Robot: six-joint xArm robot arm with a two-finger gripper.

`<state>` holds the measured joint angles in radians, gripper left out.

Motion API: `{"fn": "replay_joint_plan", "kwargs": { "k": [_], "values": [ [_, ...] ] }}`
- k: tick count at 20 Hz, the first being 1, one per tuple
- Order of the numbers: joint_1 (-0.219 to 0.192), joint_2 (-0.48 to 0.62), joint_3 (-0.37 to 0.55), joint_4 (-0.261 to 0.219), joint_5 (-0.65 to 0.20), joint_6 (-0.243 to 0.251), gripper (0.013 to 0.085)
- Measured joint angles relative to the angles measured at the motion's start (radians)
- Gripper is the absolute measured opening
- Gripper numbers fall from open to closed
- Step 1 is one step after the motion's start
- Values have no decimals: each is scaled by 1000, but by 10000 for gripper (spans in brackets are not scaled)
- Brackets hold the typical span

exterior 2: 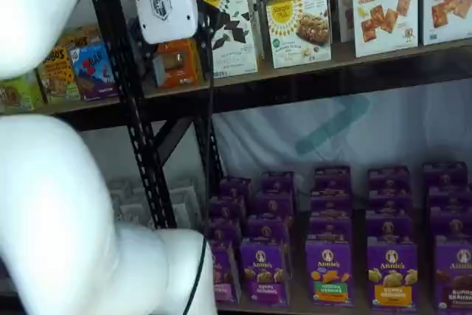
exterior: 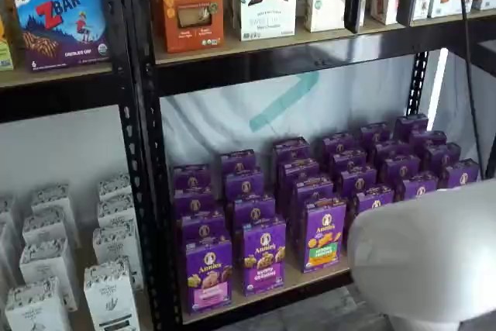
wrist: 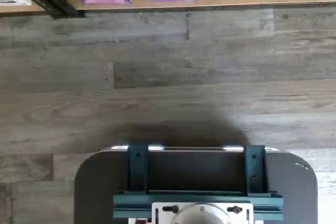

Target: Pick up the purple box with a pink patch in the middle, on the bottom shelf, the first box from the left

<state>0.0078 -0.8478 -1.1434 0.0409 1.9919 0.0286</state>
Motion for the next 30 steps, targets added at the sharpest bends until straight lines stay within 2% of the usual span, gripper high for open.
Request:
{"fn": "replay_joint_plan", "kwargs": {
  "k": [3, 9, 12, 15, 21, 24, 30],
  "values": [
    [8, -23, 20, -9, -39, 3, 850],
    [10, -33, 38, -8, -55, 7, 850],
    [27, -47, 69, -13, -78, 21, 850],
    [35, -64, 114, -8, -113, 30, 850],
    [12, -80, 203, 4, -172, 10, 850],
    [15, -81, 255, 0, -199, 11, 850],
    [21, -113, 399, -10, -327, 13, 850]
  ]
}}
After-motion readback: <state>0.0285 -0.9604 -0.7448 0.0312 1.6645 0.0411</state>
